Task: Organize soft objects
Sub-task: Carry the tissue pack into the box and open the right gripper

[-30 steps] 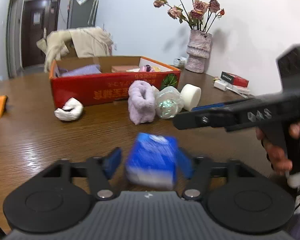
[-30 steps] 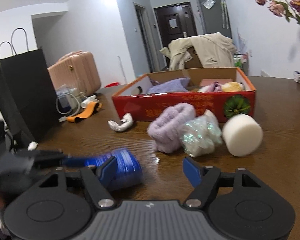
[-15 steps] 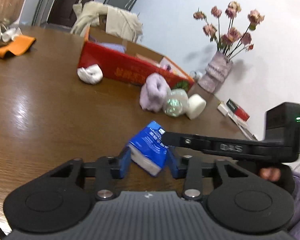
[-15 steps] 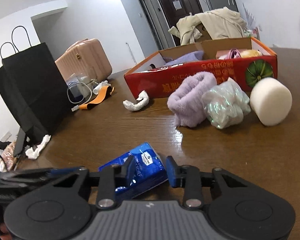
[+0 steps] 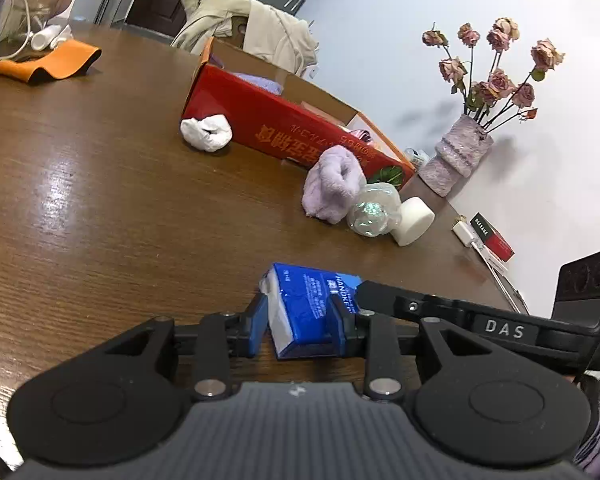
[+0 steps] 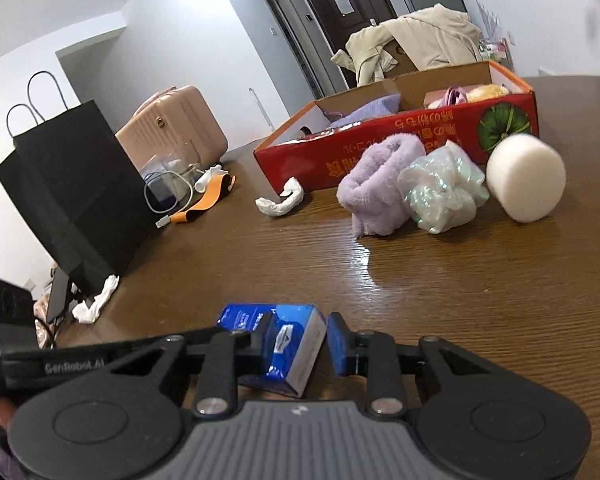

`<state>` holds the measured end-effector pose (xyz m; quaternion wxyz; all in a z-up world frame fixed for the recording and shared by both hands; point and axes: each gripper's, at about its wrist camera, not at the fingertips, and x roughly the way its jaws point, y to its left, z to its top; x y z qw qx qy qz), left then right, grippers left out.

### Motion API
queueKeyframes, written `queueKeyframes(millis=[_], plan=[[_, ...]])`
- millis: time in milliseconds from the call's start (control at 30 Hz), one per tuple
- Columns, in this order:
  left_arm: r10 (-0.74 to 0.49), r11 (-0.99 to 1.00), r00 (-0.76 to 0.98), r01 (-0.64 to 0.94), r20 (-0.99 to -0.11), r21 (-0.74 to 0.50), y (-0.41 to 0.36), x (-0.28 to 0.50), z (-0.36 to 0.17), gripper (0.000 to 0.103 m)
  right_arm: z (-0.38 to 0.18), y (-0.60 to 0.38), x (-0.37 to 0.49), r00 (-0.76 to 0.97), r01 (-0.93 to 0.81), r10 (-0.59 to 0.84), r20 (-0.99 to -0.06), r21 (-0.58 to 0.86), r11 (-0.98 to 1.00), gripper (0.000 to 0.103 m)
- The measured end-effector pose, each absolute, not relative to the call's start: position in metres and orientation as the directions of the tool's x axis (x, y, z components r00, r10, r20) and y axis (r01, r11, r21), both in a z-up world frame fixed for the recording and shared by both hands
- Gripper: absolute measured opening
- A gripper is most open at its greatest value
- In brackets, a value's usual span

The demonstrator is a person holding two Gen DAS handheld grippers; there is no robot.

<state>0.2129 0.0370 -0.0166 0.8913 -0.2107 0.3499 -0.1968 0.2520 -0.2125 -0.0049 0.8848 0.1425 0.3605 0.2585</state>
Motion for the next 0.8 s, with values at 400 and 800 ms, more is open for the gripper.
queueKeyframes(millis=[400,800], plan=[[-0.526,0.816,0.724,0.282,-0.446,-0.504,0.033,0.268,0.045,0.028,0.042,-0.217,0.28,0.685,-0.394,0.565,-0.46,0.418,0.818,0.023],[-0.474,0.841,0.677,0.157,-0.563,-0.518,0.014,0.487,0.057,0.024,0.068,-0.209,0.499,0.703,-0.3,0.473,-0.531,0.38,0.875,0.022]])
